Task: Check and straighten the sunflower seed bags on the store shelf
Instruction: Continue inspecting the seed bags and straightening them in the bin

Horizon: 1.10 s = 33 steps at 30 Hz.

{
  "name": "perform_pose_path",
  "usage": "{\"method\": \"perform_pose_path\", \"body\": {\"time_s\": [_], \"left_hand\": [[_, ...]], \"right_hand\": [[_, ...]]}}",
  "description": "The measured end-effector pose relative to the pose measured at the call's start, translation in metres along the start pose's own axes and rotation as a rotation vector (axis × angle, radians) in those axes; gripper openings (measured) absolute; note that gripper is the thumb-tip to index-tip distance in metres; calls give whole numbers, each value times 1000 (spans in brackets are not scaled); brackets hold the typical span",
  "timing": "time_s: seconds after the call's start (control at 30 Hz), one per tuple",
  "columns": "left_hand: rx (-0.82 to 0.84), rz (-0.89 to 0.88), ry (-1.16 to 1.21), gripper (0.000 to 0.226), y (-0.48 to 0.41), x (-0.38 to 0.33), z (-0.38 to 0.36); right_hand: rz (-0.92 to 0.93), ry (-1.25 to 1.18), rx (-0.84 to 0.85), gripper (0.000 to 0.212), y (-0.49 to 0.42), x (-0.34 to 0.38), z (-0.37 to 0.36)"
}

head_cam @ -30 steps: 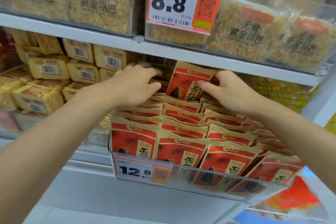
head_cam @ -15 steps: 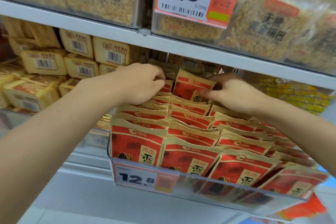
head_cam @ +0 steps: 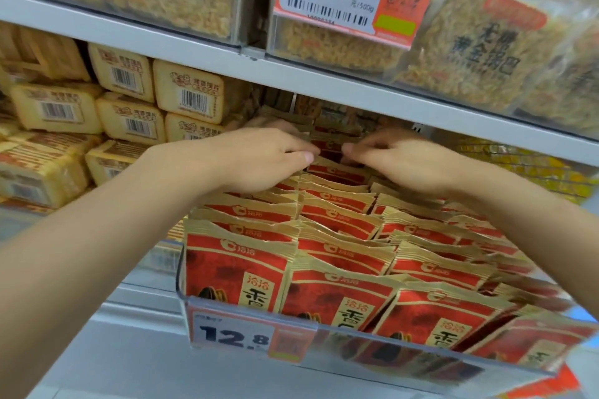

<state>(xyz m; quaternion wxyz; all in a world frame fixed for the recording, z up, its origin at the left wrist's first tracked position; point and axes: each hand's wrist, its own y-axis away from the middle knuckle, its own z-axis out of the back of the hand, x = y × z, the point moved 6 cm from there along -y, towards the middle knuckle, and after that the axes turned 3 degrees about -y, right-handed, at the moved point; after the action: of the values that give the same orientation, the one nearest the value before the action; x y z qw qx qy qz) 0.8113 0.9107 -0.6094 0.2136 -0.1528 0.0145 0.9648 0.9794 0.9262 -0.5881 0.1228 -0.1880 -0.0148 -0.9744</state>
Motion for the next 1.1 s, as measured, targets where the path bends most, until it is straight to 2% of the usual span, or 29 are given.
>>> {"method": "perform_pose_path", "body": {"time_s": [0.1,0.17,0.33,0.57,0.77,0.93,1.1], "left_hand": [[10,0,15,41,2,1,0],[22,-14,49,40,3,0,0],[65,-37,54,39,4,2,-2],[87,-49,41,40,3,6,-5],[90,-35,26,40,4,7,-6],[99,-12,-15,41,5,8,-7],[58,-34,75,40,8,4,-2]], "right_hand": [[26,-21,-166,28,-1,-8,5],[16,26,-200,33,-6,-10,6],[-24,137,-162,45,-29,-5,2],[-38,255,-23,32,-46,4,-19],[-22,232,52,24,-42,6,-21],[-5,146,-99,19,-19,11,-7],[215,60,-352,25,38,24,4]]}}
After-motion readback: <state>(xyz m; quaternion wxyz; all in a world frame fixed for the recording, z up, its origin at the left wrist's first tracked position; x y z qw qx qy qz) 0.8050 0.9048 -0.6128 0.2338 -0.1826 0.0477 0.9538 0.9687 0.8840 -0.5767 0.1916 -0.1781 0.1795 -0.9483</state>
